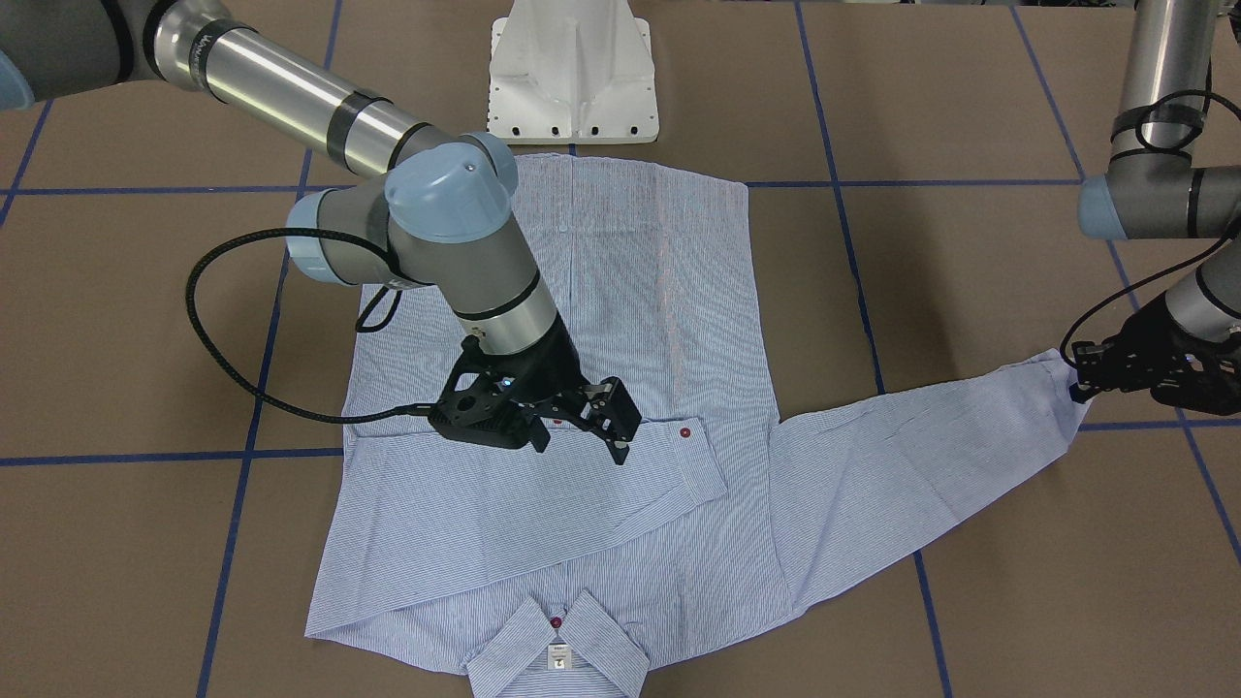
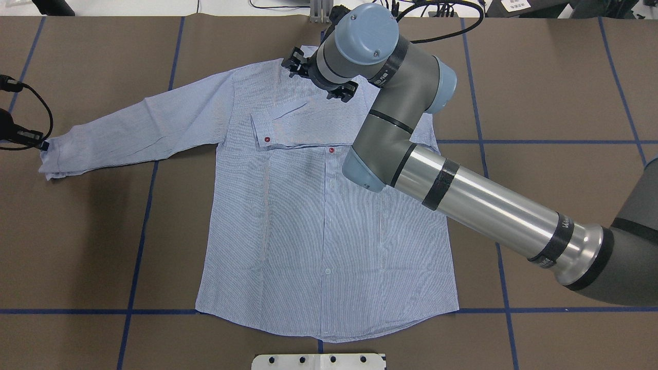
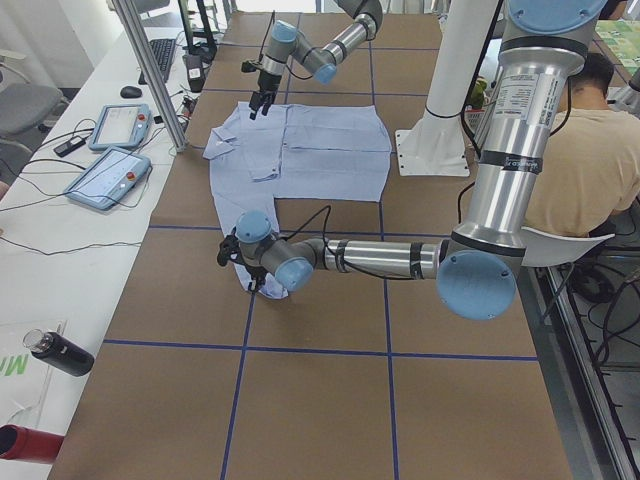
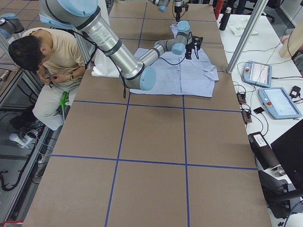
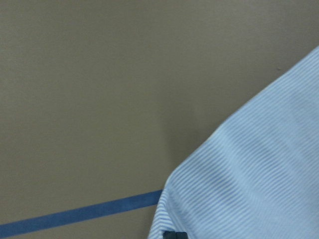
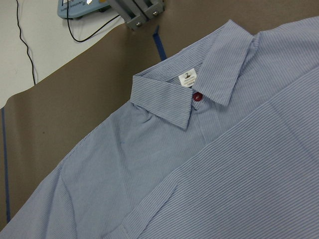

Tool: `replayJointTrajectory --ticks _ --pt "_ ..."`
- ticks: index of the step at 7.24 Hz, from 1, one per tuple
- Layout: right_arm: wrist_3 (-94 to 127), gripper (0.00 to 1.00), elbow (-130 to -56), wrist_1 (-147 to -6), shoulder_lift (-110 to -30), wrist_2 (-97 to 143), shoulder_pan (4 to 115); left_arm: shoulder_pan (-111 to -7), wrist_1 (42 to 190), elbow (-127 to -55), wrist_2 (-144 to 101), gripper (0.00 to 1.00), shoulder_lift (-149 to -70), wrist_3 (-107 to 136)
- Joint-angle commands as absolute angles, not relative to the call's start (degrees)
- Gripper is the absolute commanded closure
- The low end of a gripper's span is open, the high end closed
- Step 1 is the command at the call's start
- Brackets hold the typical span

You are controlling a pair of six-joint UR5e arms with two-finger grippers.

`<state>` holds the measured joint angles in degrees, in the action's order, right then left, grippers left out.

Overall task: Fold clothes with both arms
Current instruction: 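Carry the cuff toward the collar with the left gripper while the right arm withdraws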

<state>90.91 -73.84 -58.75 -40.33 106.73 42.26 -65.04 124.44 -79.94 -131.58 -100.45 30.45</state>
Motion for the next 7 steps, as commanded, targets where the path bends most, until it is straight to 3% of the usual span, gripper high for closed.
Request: replayJointTrajectory --ticks 1,2,5,7 --pt "86.44 0.01 -82.15 -58.62 -51.02 117.63 49.27 -64.78 109.06 -91.36 -132.71 1.00 -105.95 37.93" --pt "80.92 0.01 -83.66 -58.62 -55.07 121.95 52.44 -64.69 102.72 -93.23 -134.02 1.00 -111.91 43.28" --pt "66.77 0.01 -84.81 -58.62 -66.05 132.49 61.48 -55.15 101.78 -92.65 -135.79 1.00 -126.42 68.20" --pt "55.69 0.01 -84.29 -58.71 -72.92 134.47 66.17 -51.00 105.97 -85.39 -135.27 1.00 -136.96 81.67"
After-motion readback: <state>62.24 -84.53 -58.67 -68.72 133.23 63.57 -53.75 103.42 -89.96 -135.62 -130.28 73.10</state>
